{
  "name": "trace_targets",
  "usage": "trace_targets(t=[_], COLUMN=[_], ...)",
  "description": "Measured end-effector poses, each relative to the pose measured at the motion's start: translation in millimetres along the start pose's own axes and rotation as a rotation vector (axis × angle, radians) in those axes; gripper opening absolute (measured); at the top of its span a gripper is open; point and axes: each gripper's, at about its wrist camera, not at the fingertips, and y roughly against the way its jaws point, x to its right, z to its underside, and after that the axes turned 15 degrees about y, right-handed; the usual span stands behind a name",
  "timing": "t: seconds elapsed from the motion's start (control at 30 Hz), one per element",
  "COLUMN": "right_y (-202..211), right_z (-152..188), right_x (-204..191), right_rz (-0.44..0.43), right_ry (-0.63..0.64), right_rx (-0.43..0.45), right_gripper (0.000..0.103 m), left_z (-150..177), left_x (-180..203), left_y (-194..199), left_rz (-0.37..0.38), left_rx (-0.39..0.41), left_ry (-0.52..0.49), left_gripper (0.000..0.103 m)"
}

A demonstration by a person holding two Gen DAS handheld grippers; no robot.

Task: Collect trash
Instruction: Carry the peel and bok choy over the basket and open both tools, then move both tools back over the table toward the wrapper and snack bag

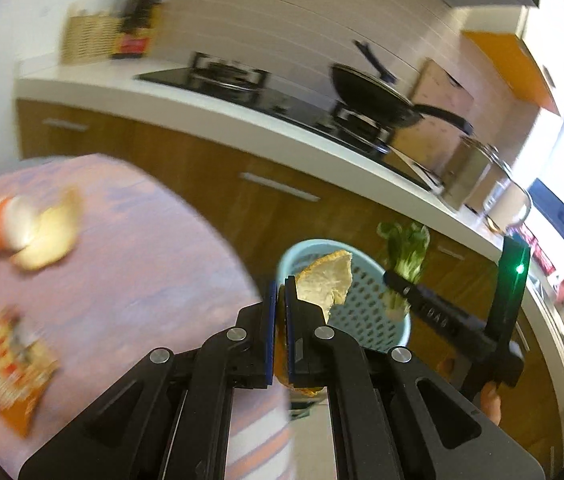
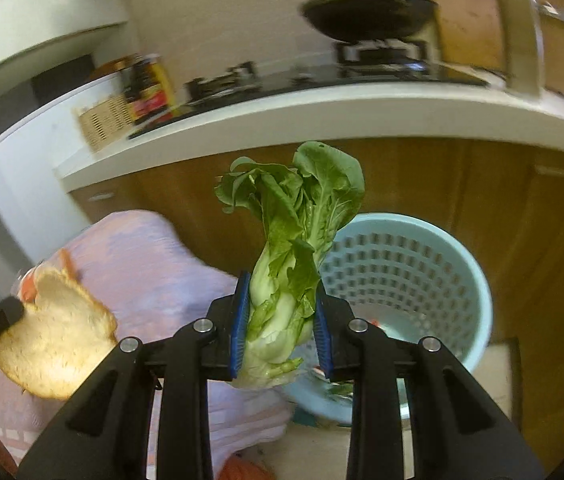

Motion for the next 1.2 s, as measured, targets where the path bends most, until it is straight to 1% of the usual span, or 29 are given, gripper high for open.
trace_targets(t=[0.07,0.2,0.33,0.4,0.5,0.53,0.57,0.6,0.63,0.67,0.7,0.73,0.83,0.9,0.93,1.0,1.1,1.2], right_y=[-4,-13,-24,-31,-45,-50,-52,-53,-51,-50,-50,-49,-44,-39,-37,-33,-27,-21], right_z=[3,12,21,22,25,25,26,25,25,26,26,26,28,27,26,23,17,10], right_x=[16,44,62,66,73,74,77,79,79,79,79,79,81,79,77,72,60,38], right_rz=[0.017,0.039,0.043,0.035,0.012,-0.001,-0.013,-0.015,-0.007,-0.003,-0.008,-0.009,-0.007,-0.014,-0.012,-0.004,-0.024,-0.034], right_ry=[-0.024,-0.054,-0.066,-0.065,-0.075,-0.084,-0.092,-0.093,-0.091,-0.087,-0.080,-0.077,-0.092,-0.089,-0.084,-0.069,-0.048,-0.002], right_rx=[-0.017,-0.054,-0.096,-0.120,-0.176,-0.192,-0.198,-0.191,-0.186,-0.185,-0.184,-0.181,-0.171,-0.157,-0.151,-0.138,-0.113,-0.085], right_gripper=[0.026,0.026,0.026,0.026,0.027,0.031,0.044,0.051,0.059,0.059,0.059,0.059,0.059,0.059,0.059,0.059,0.059,0.059], left_z=[-3,-5,1,3,7,8,10,12,14,16,18,19,22,21,21,21,22,24], left_x=[17,53,69,74,76,76,76,76,76,75,73,73,71,69,67,65,62,52], left_y=[-20,-71,-111,-134,-157,-168,-176,-180,-185,-188,-189,-188,-180,-169,-160,-149,-133,-102], left_rz=[0.012,0.033,0.023,0.011,-0.010,-0.022,-0.029,-0.036,-0.049,-0.056,-0.057,-0.061,-0.059,-0.044,-0.034,-0.033,-0.055,-0.050], left_rx=[-0.021,-0.071,-0.114,-0.130,-0.148,-0.157,-0.168,-0.176,-0.185,-0.197,-0.200,-0.193,-0.185,-0.165,-0.153,-0.137,-0.139,-0.108], left_ry=[-0.025,-0.068,-0.087,-0.085,-0.073,-0.076,-0.082,-0.085,-0.091,-0.093,-0.091,-0.093,-0.105,-0.103,-0.099,-0.109,-0.132,-0.134], left_gripper=[0.002,0.002,0.002,0.002,0.002,0.004,0.006,0.007,0.016,0.035,0.041,0.043,0.043,0.044,0.045,0.046,0.046,0.046])
